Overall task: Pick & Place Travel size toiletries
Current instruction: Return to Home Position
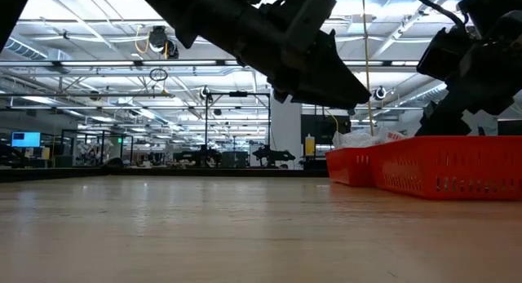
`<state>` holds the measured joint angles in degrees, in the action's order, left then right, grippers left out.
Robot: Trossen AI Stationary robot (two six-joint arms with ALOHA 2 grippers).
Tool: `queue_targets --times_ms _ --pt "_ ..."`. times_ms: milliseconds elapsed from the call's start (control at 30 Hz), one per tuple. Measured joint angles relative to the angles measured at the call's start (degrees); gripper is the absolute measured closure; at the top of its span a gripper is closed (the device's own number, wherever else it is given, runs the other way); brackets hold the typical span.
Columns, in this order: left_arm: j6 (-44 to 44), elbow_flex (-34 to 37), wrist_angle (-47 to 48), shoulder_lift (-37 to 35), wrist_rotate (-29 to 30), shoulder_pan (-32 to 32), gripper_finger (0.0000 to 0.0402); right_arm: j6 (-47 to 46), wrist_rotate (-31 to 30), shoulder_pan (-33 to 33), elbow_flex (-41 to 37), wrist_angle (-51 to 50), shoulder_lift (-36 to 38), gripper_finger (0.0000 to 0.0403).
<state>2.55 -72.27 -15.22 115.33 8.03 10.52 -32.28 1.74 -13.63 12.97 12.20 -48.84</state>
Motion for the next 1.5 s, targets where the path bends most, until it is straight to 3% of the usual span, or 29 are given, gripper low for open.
queue_targets --times_ms 133,267,600,667,767,933,1133,1233,1500 --pt "0.21 0.0 1.31 -0.11 0.0 -0.01 0.0236 0.01 0.02 0.0 0.0 0.15 0.0 0.0132" --pt "0.24 0.15 10.0 -6.02 -0.61 -0.34 0.0236 0.13 1.57 0.11 0.0 1.37 1.55 0.0132" --pt "-5.97 -0.04 31.25 -30.04 0.7 0.05 0.0236 5.8 23.01 3.4 0.02 12.29 16.69 0.0133" --pt "-6.75 -0.04 36.31 -33.65 1.28 -0.38 0.0236 6.08 24.73 4.33 0.02 13.32 20.92 0.0131" --pt "-0.76 1.25 42.68 -37.88 2.1 -0.98 0.0236 8.64 25.38 5.47 0.02 13.72 26.88 0.0132" --pt "-1.37 5.81 39.03 -41.21 2.29 -0.64 0.0236 17.53 25.29 5.84 -0.33 12.92 31.49 0.0136" --pt "-1.62 15.6 30.75 -46.12 2.54 -1.73 0.0236 18.4 19.25 6.04 -0.31 10.32 35.37 0.0134" --pt "0.18 20.87 26.23 -49.51 2.53 -2.79 0.0236 18.53 19.03 7.45 -0.21 6.97 39.26 0.0132" --pt "1.27 35.76 13.81 -62.19 2.45 -2.93 0.0236 21.77 14.38 12.33 1.79 -3.57 48.75 0.0135"
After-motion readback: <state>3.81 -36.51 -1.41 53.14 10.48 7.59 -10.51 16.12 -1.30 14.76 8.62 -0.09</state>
